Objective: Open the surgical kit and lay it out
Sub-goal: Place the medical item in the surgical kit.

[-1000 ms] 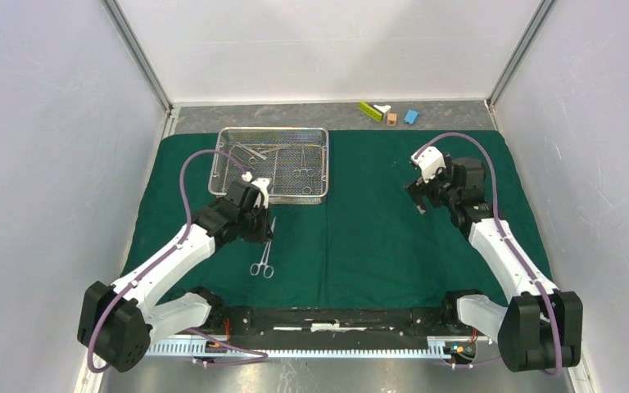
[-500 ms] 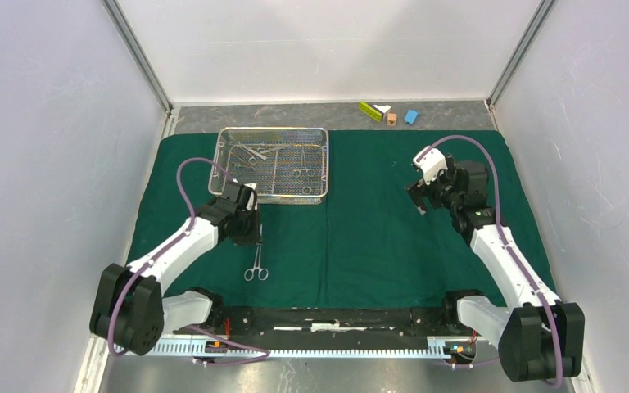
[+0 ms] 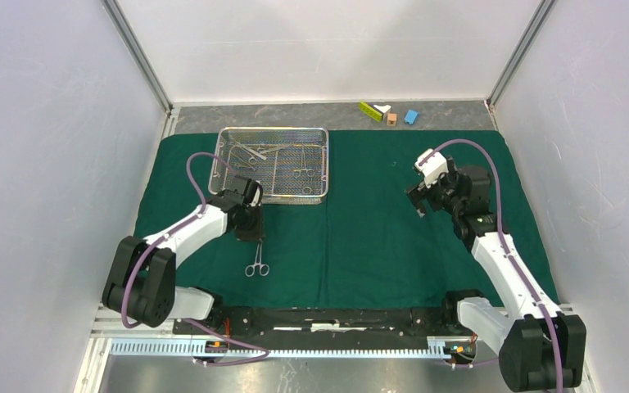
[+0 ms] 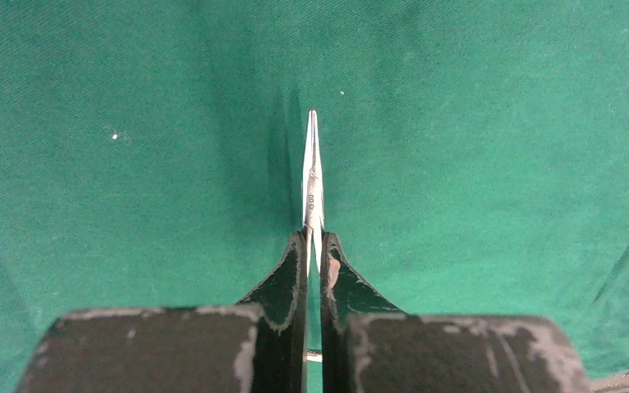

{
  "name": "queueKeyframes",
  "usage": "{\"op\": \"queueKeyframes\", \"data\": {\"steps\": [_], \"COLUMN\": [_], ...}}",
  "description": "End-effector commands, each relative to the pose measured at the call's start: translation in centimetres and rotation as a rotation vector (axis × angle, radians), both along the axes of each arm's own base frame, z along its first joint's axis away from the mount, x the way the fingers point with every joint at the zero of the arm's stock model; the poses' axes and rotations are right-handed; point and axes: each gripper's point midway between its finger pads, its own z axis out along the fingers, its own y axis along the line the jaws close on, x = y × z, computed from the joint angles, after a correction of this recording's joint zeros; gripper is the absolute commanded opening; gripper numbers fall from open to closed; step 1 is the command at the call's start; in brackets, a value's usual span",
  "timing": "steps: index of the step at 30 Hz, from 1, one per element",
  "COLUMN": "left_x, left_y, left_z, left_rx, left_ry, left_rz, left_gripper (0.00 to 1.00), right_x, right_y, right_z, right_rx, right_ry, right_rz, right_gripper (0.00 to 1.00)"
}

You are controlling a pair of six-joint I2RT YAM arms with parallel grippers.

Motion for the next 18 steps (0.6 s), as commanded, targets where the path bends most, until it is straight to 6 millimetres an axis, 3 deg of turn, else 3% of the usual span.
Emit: {"op": "queueKeyframes", "data": {"steps": [1, 9, 18], "left_x": [2.18, 1.99, 2.25], "left_y": [-0.53, -0.83, -1.46], "left_z": [0.85, 0.09, 1.02], "left_rx": [-0.013, -0.021, -0.057], "left_ry": [-0.062, -0.034, -0.054], "left_rz": [-0.006, -0.015, -0.028], "left_gripper": [0.02, 0.08, 0.47], "right_x": [0.2, 0.14, 0.09], "right_y": [0.29, 0.35, 0.45], "right_z": [0.65, 0.47, 0.6], "right_rx": [0.02, 0.021, 0.023], "right_ry": [-0.032, -0.026, -0.026], "right_rz": [0.01, 0.013, 0.02], "right_gripper": [0.95, 0.95, 0.95]}}
